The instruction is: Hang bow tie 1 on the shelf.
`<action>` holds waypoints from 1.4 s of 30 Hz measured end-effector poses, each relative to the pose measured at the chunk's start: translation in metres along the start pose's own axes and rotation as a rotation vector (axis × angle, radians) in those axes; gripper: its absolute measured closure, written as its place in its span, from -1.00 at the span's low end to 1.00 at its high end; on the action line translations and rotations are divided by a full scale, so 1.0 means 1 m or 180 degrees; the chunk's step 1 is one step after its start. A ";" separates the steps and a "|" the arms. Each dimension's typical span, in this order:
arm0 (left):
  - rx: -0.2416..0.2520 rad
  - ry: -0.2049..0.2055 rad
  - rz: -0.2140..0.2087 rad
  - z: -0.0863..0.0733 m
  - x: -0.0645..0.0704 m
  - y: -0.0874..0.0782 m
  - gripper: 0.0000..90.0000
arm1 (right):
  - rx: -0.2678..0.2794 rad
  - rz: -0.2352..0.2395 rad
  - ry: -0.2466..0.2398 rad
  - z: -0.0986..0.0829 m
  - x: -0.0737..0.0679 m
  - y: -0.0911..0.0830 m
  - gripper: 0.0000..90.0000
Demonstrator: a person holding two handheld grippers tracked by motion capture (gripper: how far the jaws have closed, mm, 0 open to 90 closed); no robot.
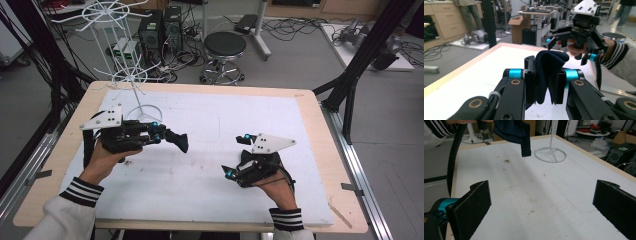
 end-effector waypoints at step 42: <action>-0.0075 -0.0345 0.1013 0.010 -0.056 -0.075 0.72 | 0.0354 -0.0354 0.0349 -0.040 0.023 -0.042 -0.98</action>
Point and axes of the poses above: each handheld gripper's, and its own axes: y roughly forward along the jaws, z roughly out of its top, x roughly to its right, the point moved 10 cm from there along y, roughly forward along the jaws, and after that the axes turned 5 degrees about -x, right-handed, at the moved point
